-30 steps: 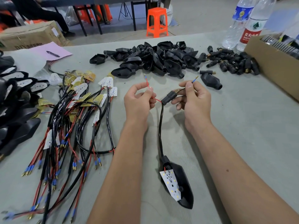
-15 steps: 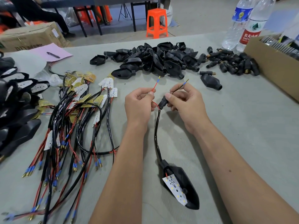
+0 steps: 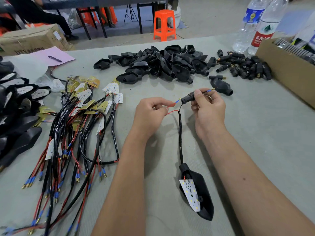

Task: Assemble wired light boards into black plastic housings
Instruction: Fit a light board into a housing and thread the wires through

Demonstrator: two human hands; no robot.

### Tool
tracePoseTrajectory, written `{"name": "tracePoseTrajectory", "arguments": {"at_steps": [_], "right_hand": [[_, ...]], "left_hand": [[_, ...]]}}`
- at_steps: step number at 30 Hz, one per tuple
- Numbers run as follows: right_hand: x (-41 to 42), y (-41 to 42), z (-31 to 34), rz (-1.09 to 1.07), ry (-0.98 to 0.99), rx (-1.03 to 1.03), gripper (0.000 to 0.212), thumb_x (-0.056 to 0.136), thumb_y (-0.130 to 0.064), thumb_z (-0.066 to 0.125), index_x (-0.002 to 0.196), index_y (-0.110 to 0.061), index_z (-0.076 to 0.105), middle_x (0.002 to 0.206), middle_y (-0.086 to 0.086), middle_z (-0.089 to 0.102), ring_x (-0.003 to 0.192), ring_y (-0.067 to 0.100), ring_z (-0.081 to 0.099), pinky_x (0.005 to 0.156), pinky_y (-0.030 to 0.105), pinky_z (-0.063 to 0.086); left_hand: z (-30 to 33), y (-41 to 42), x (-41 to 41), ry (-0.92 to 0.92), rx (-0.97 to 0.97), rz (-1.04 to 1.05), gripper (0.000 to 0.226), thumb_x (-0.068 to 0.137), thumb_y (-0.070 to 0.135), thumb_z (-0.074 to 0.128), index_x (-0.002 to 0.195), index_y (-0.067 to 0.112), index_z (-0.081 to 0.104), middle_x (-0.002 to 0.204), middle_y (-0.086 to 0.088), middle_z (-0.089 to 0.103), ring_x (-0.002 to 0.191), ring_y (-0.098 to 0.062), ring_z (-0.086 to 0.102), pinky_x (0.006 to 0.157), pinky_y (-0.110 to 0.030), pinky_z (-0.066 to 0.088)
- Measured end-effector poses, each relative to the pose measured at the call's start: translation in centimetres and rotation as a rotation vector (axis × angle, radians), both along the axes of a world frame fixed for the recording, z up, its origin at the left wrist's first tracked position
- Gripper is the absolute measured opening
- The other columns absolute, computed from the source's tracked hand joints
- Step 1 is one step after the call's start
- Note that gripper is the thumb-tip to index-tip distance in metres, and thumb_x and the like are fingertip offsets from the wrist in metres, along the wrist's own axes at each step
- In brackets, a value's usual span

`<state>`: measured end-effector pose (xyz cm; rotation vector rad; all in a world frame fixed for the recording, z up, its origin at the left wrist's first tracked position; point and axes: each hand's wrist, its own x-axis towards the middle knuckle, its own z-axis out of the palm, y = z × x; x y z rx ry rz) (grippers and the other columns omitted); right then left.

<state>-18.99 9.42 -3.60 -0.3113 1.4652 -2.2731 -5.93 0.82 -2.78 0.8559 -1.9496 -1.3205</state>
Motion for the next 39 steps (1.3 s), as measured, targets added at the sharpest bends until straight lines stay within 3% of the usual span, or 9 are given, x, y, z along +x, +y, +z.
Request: {"name": "tracePoseTrajectory", "arguments": {"at_steps": [6,12,24,33,39], "right_hand": [[0.0,-0.1,-0.2,-0.012,0.013,0.007,0.011,0.098,-0.004,0.066,0.091,-0.011,0.060,0.069,0.001,0.059,0.056,0.010,0.053,0.057,0.023,0.045],[0.1,-0.1,-0.1,-0.002,0.029,0.018,0.011,0.098,-0.003,0.066,0.091,-0.010,0.059,0.070,0.003,0.058,0.057,0.011,0.053,0.059,0.024,0.045],[0.2,0.1,0.1,0.069,0.023,0.013,0.012,0.098,-0.005,0.066,0.091,-0.012,0.060,0.070,0.001,0.060,0.060,0.013,0.055,0.062,0.024,0.047],[0.2,0.1,0.0,0.050,0.069,0.028,0.010,0.096,-0.006,0.069,0.099,-0.007,0.060,0.072,0.003,0.061,0.060,0.014,0.055,0.060,0.024,0.048],[0.2,0.2,0.1,0.098,0.055,0.000,0.011,0.096,-0.005,0.070,0.094,-0.011,0.060,0.069,0.001,0.059,0.058,0.013,0.054,0.058,0.024,0.046]], "left_hand": [[0.0,0.1,0.0,0.047,-0.006,-0.014,0.009,0.089,0.012,0.076,0.080,0.013,0.078,0.061,-0.001,0.048,0.062,-0.019,0.038,0.062,-0.030,0.030],[-0.2,0.2,0.0,0.051,0.006,-0.046,0.009,0.088,0.010,0.076,0.079,0.009,0.077,0.062,-0.002,0.052,0.063,-0.018,0.040,0.061,-0.030,0.029],[-0.5,0.4,-0.9,0.024,-0.011,0.107,0.020,0.087,0.011,0.073,0.068,0.017,0.071,0.055,0.009,0.053,0.051,-0.006,0.041,0.053,-0.018,0.033],[-0.2,0.9,-1.0,0.041,-0.033,0.099,0.017,0.088,0.009,0.073,0.071,0.011,0.072,0.059,0.002,0.056,0.054,-0.009,0.043,0.054,-0.021,0.036],[-0.3,1.0,-1.3,0.049,-0.065,0.112,0.018,0.089,0.011,0.073,0.072,0.011,0.071,0.054,0.011,0.053,0.049,-0.003,0.041,0.051,-0.015,0.034]]}}
